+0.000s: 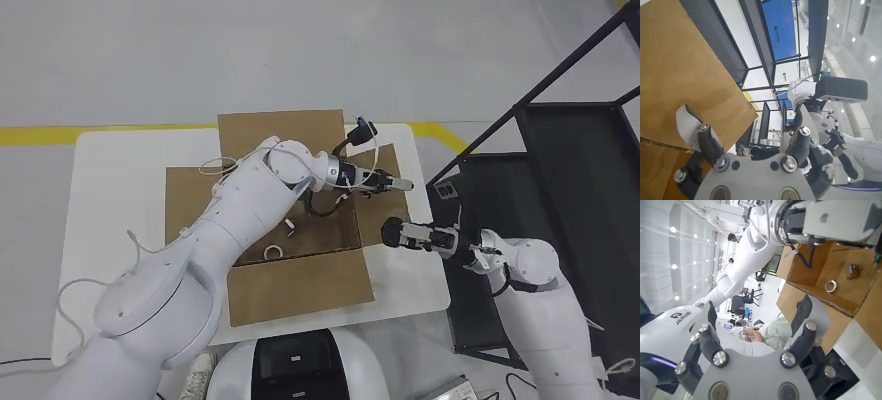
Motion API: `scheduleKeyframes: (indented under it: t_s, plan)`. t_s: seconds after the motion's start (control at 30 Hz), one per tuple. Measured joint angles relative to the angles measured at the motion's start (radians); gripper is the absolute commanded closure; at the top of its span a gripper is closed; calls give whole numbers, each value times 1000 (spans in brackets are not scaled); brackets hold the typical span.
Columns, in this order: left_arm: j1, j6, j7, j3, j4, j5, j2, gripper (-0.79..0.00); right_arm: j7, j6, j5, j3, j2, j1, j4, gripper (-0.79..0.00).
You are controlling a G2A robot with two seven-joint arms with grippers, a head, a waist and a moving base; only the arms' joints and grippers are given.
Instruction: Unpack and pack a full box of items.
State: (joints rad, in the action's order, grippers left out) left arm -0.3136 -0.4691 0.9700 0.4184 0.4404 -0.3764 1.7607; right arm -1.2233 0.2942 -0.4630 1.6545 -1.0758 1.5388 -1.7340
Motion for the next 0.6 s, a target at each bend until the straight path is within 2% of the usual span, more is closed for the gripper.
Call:
scheduleKeyframes:
  t_s: [0.17,0.33,0.43,0.53,0.6]
  plan:
    - [31,-80,46,47,-49,-55,5,-785,89,-83,113,-33,3,-57,70,-785]
    - [49,-156,113,107,-87,-105,-24,-785,136,-121,124,-27,7,-90,108,-785]
    - [63,-198,160,159,-109,-148,-59,-785,144,-117,121,-28,9,-95,121,-785]
    - [65,-205,179,210,-100,-176,-105,-785,144,-116,117,-31,10,-98,134,-785]
    - [61,-218,164,240,-74,-158,-147,-785,143,-127,119,-41,11,-107,149,-785]
